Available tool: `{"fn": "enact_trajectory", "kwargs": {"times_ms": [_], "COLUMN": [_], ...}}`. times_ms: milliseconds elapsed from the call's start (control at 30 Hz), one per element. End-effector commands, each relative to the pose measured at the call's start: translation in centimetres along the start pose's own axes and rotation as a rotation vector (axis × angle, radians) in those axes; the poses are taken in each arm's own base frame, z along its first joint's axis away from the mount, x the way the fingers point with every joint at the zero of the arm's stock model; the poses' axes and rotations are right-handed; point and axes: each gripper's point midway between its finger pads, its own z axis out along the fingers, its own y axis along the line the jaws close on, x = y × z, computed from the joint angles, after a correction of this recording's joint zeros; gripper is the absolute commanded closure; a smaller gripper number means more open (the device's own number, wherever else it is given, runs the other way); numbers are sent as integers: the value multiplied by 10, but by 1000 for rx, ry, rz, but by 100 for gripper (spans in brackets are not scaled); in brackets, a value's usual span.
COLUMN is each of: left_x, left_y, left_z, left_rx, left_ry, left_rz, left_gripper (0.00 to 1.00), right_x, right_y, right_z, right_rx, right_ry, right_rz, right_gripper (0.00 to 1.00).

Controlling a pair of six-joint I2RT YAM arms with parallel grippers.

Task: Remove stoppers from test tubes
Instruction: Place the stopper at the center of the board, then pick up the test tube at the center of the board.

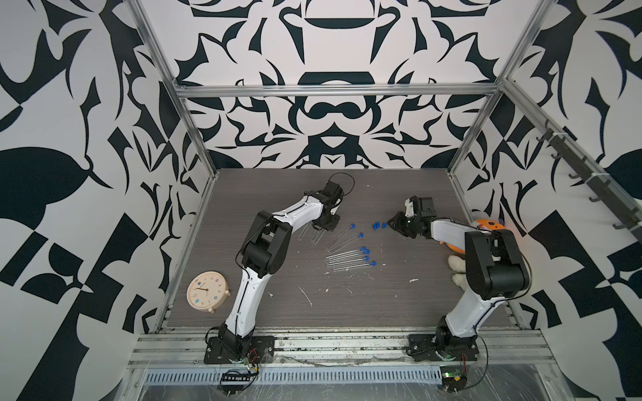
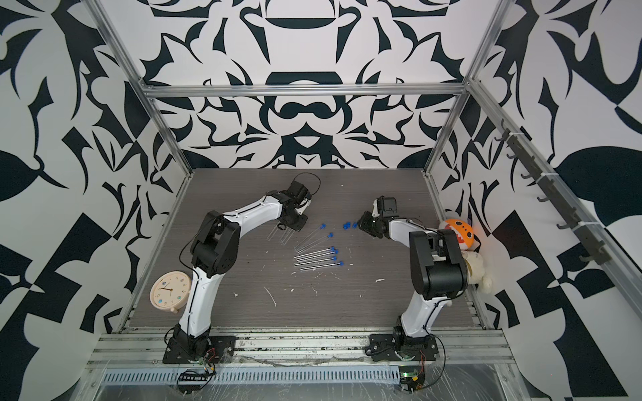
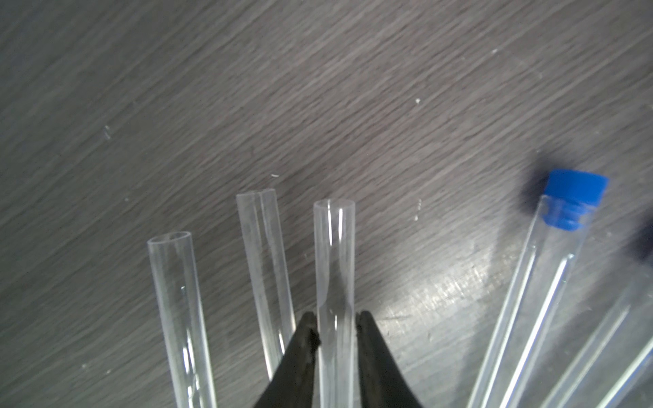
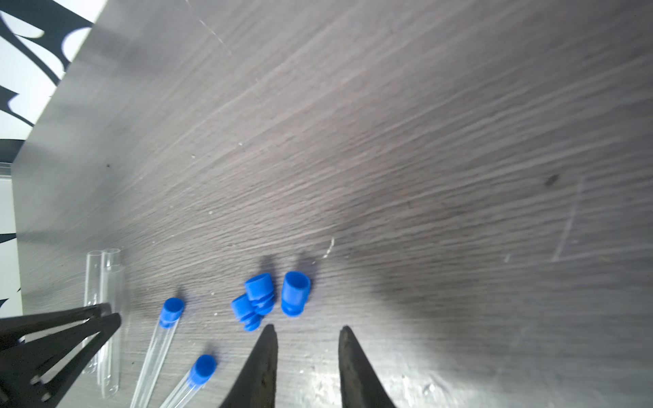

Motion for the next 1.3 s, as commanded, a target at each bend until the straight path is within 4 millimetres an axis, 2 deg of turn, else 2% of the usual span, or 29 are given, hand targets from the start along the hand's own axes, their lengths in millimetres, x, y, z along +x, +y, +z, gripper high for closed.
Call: {"fn": "enact_trajectory", "kwargs": {"times_ms": [0, 133, 233, 367, 500, 567, 767, 1267], "left_x": [-6, -11, -17, -17, -8, -3, -1, 10], "left_y": [-3, -3, -5, -29, -56, -67, -77, -71], "left_z": [-8, -17, -34, -55, -61, -56, -43, -7], "left_rx": [14, 13, 16, 87, 143, 155, 165, 117], "left_ry": [-3, -19, -46, -74, -61, -46, -25, 40], "left_rz": [-2, -1, 10, 74, 129, 141, 147, 163], "left_gripper": [69, 66, 67, 65, 58, 57, 58, 58], "right_x": [-18, -22, -23, -20, -10, -4, 7, 15], "right_y": [16, 21, 25, 38, 50, 55, 64, 59], "right_z": [-17, -25, -32, -41, -40, -36, -32, -27], "right_rx": [-10, -13, -13, -67, -169, -213, -286, -291], "right_ry": [-55, -69, -71, -80, -69, -59, -42, -26], "right_rz": [-50, -66, -93, -144, -176, -179, -178, -144], "right_gripper": [69, 69, 68, 63, 53, 50, 46, 41]}}
